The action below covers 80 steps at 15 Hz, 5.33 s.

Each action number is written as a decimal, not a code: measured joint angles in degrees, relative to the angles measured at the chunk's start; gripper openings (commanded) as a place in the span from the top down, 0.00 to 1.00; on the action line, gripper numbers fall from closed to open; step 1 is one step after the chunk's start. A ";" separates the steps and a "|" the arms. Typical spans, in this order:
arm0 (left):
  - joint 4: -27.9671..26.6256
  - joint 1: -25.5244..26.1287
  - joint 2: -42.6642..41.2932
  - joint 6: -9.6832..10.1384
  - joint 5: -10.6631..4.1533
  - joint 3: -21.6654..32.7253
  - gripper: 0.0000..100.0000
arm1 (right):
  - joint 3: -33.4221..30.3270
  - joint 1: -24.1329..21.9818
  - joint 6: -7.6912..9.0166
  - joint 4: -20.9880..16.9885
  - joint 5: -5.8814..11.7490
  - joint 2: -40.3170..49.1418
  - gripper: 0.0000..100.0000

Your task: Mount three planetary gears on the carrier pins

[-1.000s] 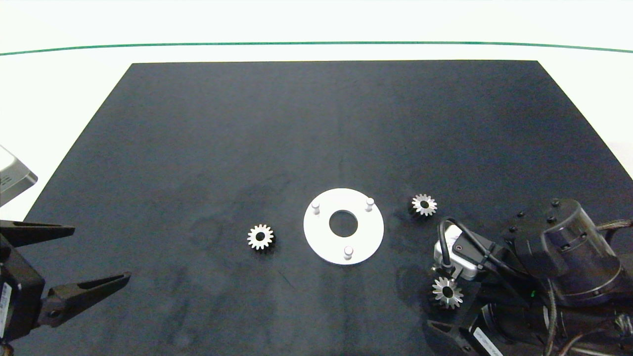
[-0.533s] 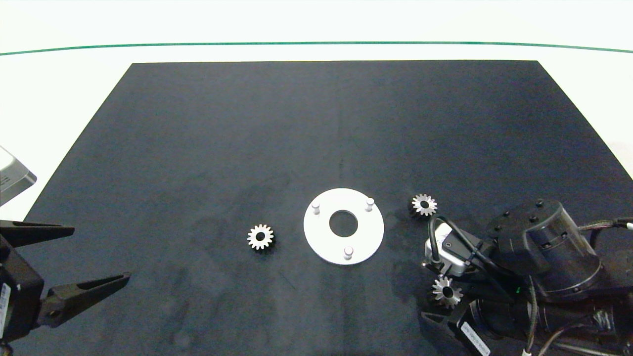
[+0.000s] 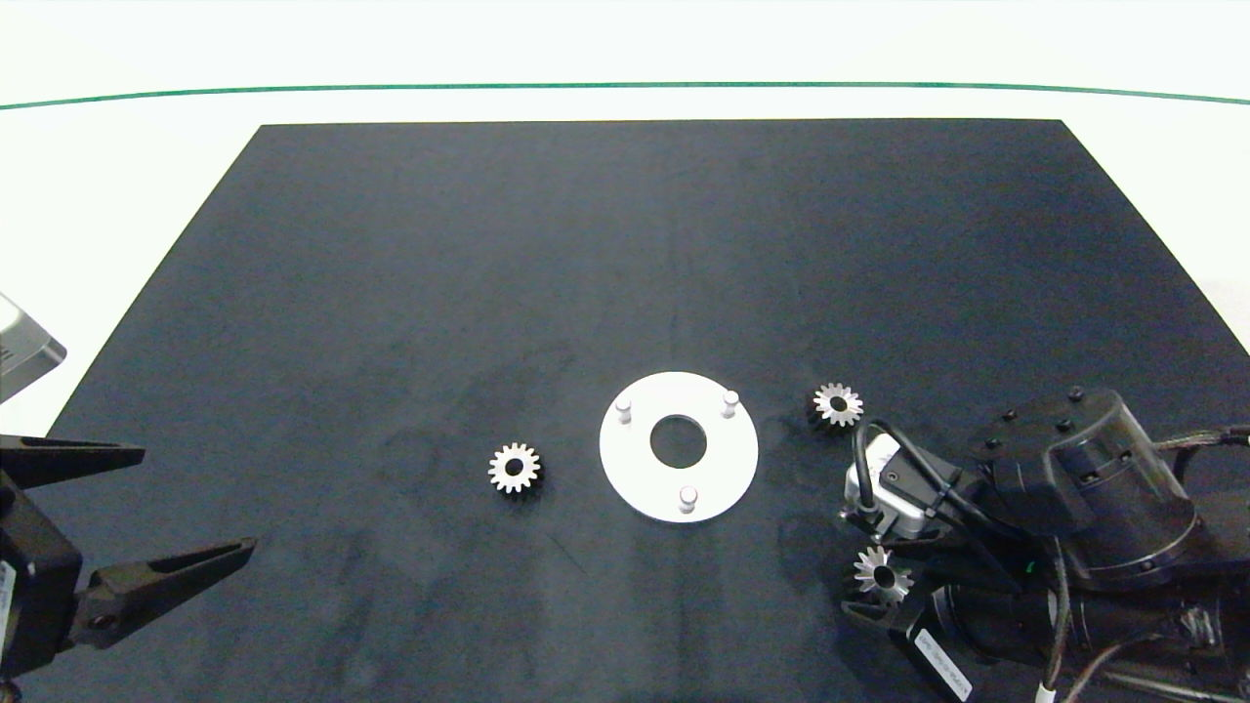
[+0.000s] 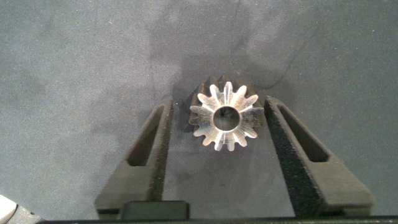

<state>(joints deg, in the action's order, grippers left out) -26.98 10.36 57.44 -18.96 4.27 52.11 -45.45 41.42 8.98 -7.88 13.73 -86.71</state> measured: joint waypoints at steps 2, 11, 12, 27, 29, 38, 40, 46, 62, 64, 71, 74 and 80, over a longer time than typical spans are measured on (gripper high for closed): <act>-0.04 0.00 -0.13 -0.04 0.00 0.00 0.00 | -0.09 -0.20 0.05 0.00 -0.01 0.00 0.52; -0.02 -0.06 -0.23 -0.35 0.02 0.00 0.00 | -0.17 -0.80 0.16 -0.04 0.05 -0.22 0.70; -0.02 -0.09 -0.26 -0.37 0.02 0.00 0.00 | -0.17 -0.83 0.18 -0.02 0.02 -0.20 0.71; -0.02 -0.02 -0.30 -0.41 -0.05 -0.07 0.00 | -1.41 -0.55 0.18 -0.72 0.05 1.13 0.96; -0.02 -0.06 -0.39 -0.44 -0.06 0.00 0.00 | -4.17 -0.35 0.18 -2.38 0.05 1.40 0.96; 0.00 -0.15 -3.84 -0.74 -0.17 1.38 0.00 | -21.88 6.51 0.16 -6.29 -0.11 -7.23 0.96; -0.02 -0.17 -4.50 -0.77 -0.17 1.60 0.00 | -24.26 8.72 0.16 -6.31 -0.09 -9.76 0.96; -0.04 -0.13 -5.19 -1.16 -0.26 1.72 0.00 | -26.88 9.95 0.35 -6.47 -0.06 -13.70 0.96; -0.13 0.35 -5.49 -1.22 -2.01 1.57 0.00 | -29.20 9.97 -0.69 -5.74 -0.15 -16.48 0.96; -0.11 0.35 -5.57 -1.22 -1.99 1.57 0.00 | -29.20 9.95 -0.69 -5.71 -0.17 -16.70 0.96; -0.11 0.35 -5.60 -1.30 -2.01 1.60 0.00 | -29.35 9.51 -0.61 -5.84 -0.15 -17.15 0.00; -0.13 0.35 -5.60 -1.33 -1.99 1.60 0.00 | -29.33 9.37 -0.52 -5.84 -0.11 -17.15 0.00; -0.13 0.35 -5.60 -1.30 -1.99 1.52 0.00 | -29.31 9.23 -0.59 -5.85 -0.06 -17.12 0.00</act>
<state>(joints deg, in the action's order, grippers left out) -27.11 10.72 51.85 -20.26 2.28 53.64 -74.75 50.65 8.40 -13.73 13.67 -103.83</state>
